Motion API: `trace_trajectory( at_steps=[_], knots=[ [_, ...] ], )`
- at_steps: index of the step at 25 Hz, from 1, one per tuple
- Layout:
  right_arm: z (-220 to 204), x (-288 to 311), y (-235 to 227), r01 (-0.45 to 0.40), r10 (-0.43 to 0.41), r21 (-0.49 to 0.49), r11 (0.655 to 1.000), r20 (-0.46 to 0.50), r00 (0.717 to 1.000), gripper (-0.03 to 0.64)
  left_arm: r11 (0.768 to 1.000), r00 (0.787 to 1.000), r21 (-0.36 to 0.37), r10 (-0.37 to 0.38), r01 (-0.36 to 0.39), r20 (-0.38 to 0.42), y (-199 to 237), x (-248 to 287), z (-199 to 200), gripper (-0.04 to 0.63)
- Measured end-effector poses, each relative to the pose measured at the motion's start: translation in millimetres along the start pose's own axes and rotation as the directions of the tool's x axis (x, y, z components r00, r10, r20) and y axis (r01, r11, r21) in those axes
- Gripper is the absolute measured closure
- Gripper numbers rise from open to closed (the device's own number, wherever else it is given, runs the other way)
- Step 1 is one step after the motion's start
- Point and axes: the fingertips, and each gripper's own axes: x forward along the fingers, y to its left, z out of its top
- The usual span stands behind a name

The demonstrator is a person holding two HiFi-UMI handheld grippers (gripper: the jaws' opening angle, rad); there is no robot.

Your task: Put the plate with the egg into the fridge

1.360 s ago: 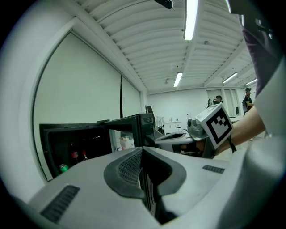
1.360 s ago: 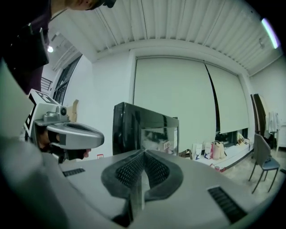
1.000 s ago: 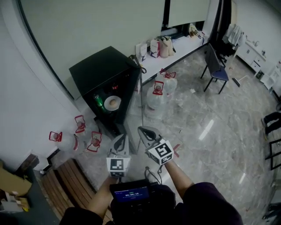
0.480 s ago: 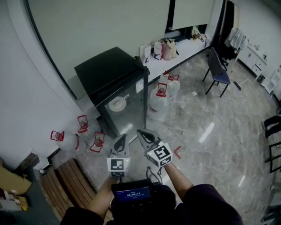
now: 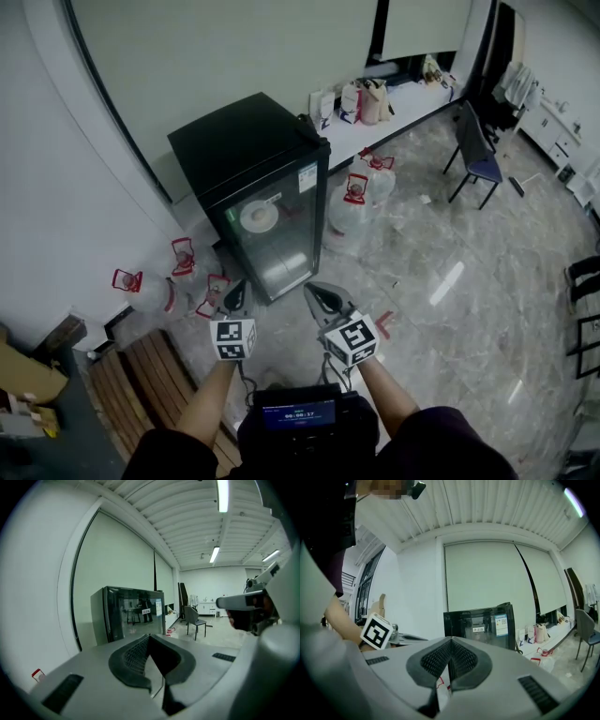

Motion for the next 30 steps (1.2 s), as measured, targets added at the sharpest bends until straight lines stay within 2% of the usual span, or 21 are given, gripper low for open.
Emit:
trace_trajectory(
  at_steps=[4, 11, 15, 20, 25, 30],
  knots=[
    [-5, 13, 5, 0.031, -0.031, 0.009, 0.999, 0.001, 1.000, 0.611, 1.000, 1.000, -0.023, 0.019, -0.019, -0.024, 50, 21, -18, 0.585],
    [-16, 66, 15, 0.128, -0.127, 0.071, 0.989, -0.012, 0.992, 0.611, 0.996, 0.996, -0.012, -0.087, 0.087, 0.004, 91, 55, -27, 0.584],
    [-14, 98, 18, 0.198, -0.197, 0.102, 0.975, -0.020, 0.980, 0.611, 0.985, 0.985, 0.042, -0.167, 0.166, 0.035, 98, 57, -23, 0.584],
    [-13, 125, 18, 0.244, -0.247, 0.069, 0.967, 0.036, 0.968, 0.611, 0.969, 0.967, 0.071, -0.243, 0.237, 0.082, 99, 46, -2, 0.584],
    [-5, 136, 18, 0.255, -0.257, 0.059, 0.965, 0.042, 0.965, 0.611, 0.964, 0.959, 0.063, -0.264, 0.259, 0.103, 98, 43, 11, 0.586],
    [-2, 142, 18, 0.248, -0.250, 0.053, 0.967, 0.049, 0.967, 0.611, 0.966, 0.958, 0.056, -0.256, 0.251, 0.128, 94, 40, 28, 0.586]
  ],
)
